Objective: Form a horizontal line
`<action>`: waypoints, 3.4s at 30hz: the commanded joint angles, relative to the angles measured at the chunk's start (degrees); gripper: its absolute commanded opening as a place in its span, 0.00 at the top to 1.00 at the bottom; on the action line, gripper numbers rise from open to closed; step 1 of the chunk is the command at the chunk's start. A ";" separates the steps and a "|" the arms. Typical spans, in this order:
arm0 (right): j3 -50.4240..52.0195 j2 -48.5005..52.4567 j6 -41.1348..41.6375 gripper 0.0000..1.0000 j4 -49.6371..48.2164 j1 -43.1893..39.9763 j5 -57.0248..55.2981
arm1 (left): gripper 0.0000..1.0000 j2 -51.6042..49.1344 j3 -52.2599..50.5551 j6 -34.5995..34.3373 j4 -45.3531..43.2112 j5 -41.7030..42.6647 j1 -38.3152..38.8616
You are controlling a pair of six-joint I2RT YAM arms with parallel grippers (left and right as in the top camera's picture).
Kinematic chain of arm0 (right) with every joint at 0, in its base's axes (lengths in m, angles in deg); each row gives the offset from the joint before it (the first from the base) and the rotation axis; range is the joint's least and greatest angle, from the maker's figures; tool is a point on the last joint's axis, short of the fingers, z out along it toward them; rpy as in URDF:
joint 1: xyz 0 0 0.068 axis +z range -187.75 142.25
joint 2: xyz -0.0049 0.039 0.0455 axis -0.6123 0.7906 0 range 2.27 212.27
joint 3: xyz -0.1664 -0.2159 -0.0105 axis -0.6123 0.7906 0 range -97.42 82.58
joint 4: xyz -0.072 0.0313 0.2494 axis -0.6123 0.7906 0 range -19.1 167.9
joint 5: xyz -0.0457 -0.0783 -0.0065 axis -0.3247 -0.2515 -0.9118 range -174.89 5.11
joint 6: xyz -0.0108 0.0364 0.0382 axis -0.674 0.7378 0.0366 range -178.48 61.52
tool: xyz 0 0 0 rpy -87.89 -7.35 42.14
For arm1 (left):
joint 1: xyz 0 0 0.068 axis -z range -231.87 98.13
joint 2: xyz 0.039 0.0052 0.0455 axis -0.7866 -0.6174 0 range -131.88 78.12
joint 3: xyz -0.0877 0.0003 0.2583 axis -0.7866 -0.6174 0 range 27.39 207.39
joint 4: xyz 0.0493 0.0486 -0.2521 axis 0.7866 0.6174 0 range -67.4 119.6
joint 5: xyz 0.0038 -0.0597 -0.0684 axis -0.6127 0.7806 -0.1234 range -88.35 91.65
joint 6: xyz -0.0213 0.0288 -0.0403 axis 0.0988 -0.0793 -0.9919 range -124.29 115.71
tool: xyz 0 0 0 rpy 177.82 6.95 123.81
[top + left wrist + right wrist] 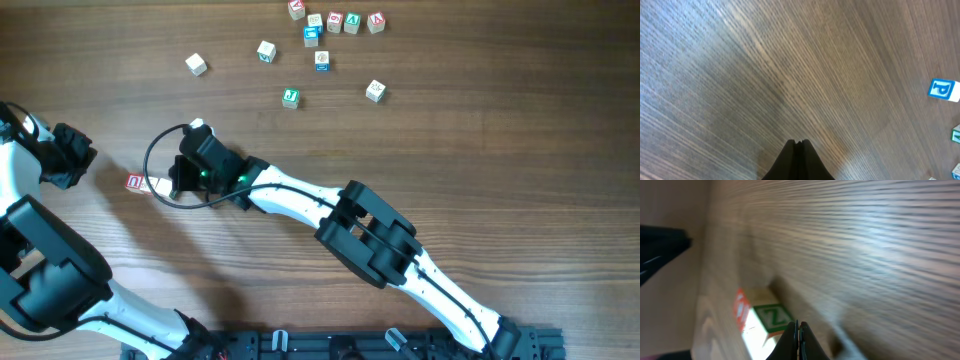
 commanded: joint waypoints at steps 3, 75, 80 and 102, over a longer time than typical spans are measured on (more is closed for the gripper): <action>-0.42 0.70 5.60 0.95 3.37 0.13 -8.44 | 0.96 -0.83 -0.90 -0.28 -0.68 0.46 0.26; 0.70 -4.07 4.79 0.95 10.64 3.56 -3.98 | 0.96 -1.05 -1.38 0.11 -1.27 -3.41 0.26; 0.70 -4.07 4.79 0.95 11.06 3.56 -4.24 | 0.96 -1.05 -1.38 0.11 -1.27 -3.41 0.26; 0.70 -4.07 9.25 0.95 13.70 3.56 -7.87 | 0.96 -8.17 -1.38 -0.31 1.07 3.13 0.26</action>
